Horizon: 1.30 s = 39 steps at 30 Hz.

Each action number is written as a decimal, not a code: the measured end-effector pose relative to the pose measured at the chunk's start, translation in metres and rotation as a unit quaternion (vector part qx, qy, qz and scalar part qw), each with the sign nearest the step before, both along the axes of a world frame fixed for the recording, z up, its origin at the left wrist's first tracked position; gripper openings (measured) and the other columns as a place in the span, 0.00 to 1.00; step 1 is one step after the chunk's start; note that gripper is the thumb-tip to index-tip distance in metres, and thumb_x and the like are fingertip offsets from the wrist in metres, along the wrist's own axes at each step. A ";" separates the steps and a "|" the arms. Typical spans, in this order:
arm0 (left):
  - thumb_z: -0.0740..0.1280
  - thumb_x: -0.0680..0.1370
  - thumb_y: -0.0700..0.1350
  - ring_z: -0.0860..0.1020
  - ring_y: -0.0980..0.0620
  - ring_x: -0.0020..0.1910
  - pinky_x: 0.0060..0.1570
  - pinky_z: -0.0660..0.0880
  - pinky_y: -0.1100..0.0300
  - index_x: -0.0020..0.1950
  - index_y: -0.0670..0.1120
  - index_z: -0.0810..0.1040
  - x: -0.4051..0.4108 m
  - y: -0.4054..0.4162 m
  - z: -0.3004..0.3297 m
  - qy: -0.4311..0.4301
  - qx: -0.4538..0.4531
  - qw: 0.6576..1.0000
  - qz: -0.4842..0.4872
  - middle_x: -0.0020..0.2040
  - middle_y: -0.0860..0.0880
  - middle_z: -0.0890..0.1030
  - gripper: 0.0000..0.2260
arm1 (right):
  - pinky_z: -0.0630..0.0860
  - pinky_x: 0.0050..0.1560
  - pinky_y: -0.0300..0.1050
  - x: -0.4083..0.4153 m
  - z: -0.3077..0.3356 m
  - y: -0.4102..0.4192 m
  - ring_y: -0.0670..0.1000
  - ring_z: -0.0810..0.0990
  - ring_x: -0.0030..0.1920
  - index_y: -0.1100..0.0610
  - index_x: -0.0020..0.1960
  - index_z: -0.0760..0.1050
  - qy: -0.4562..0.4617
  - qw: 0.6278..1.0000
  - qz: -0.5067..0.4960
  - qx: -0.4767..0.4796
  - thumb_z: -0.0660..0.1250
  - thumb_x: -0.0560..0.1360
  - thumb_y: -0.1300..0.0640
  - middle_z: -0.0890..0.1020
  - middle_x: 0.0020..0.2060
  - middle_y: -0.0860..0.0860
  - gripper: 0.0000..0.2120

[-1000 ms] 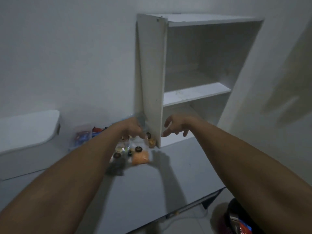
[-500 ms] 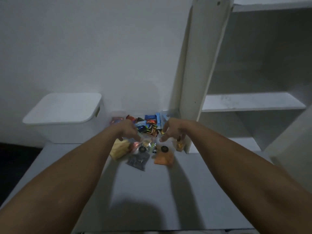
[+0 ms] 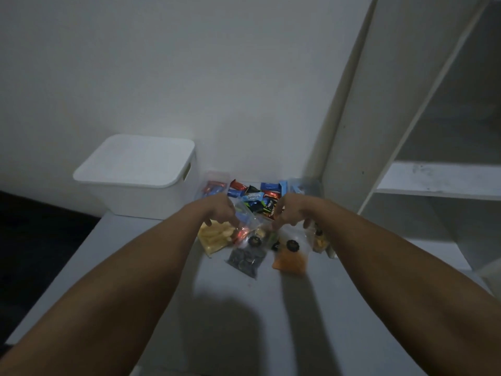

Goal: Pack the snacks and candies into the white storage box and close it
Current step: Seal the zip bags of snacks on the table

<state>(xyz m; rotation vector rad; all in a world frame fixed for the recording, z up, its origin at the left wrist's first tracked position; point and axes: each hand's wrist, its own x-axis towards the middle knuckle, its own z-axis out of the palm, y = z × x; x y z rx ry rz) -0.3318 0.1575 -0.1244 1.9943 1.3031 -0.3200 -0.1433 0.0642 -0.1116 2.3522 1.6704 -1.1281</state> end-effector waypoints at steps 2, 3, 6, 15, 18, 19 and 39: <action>0.73 0.72 0.46 0.78 0.44 0.57 0.55 0.77 0.49 0.64 0.41 0.75 -0.005 0.009 -0.005 0.002 -0.001 1.000 -0.007 0.61 0.43 0.78 0.22 | 0.80 0.55 0.57 -0.006 -0.002 0.008 0.56 0.80 0.53 0.57 0.61 0.76 -0.004 1.000 -0.003 -0.004 0.74 0.70 0.49 0.78 0.55 0.55 0.23; 0.73 0.72 0.46 0.78 0.44 0.57 0.54 0.77 0.50 0.64 0.41 0.76 -0.007 0.015 -0.007 0.003 -0.001 1.000 -0.012 0.61 0.42 0.78 0.22 | 0.80 0.54 0.57 -0.009 -0.003 0.013 0.56 0.80 0.53 0.57 0.62 0.75 -0.007 1.000 -0.004 -0.005 0.74 0.70 0.49 0.78 0.55 0.55 0.24; 0.74 0.71 0.46 0.78 0.43 0.56 0.54 0.78 0.49 0.62 0.40 0.76 -0.016 0.032 -0.013 0.004 -0.008 1.000 -0.018 0.59 0.42 0.79 0.22 | 0.81 0.51 0.54 -0.020 -0.007 0.026 0.56 0.80 0.52 0.57 0.65 0.74 -0.016 1.000 -0.010 -0.009 0.74 0.70 0.49 0.77 0.54 0.54 0.26; 0.74 0.72 0.46 0.78 0.46 0.47 0.35 0.74 0.62 0.57 0.37 0.80 -0.039 0.077 -0.046 -0.009 0.008 0.999 -0.053 0.57 0.42 0.80 0.19 | 0.81 0.51 0.54 -0.045 -0.033 0.055 0.59 0.79 0.57 0.59 0.67 0.72 -0.020 0.999 -0.033 -0.028 0.71 0.74 0.52 0.76 0.62 0.57 0.24; 0.74 0.72 0.46 0.77 0.48 0.43 0.39 0.73 0.61 0.51 0.36 0.81 -0.041 0.088 -0.058 -0.019 0.029 0.998 -0.061 0.53 0.42 0.81 0.15 | 0.82 0.50 0.52 -0.050 -0.045 0.061 0.58 0.79 0.56 0.59 0.67 0.73 -0.028 0.998 -0.043 -0.025 0.71 0.74 0.52 0.75 0.63 0.57 0.23; 0.73 0.72 0.46 0.77 0.49 0.43 0.41 0.72 0.60 0.51 0.37 0.81 -0.041 0.090 -0.062 -0.025 0.032 0.997 -0.063 0.51 0.42 0.81 0.14 | 0.82 0.49 0.51 -0.051 -0.050 0.063 0.58 0.79 0.55 0.59 0.66 0.74 -0.030 0.998 -0.051 -0.019 0.70 0.74 0.53 0.76 0.62 0.57 0.22; 0.73 0.72 0.46 0.79 0.47 0.49 0.48 0.74 0.56 0.55 0.39 0.80 -0.036 0.093 -0.109 -0.054 0.054 0.995 -0.070 0.52 0.43 0.81 0.16 | 0.72 0.43 0.41 -0.063 -0.127 0.096 0.51 0.75 0.45 0.59 0.45 0.75 -0.064 0.982 -0.166 0.063 0.67 0.77 0.57 0.74 0.37 0.50 0.05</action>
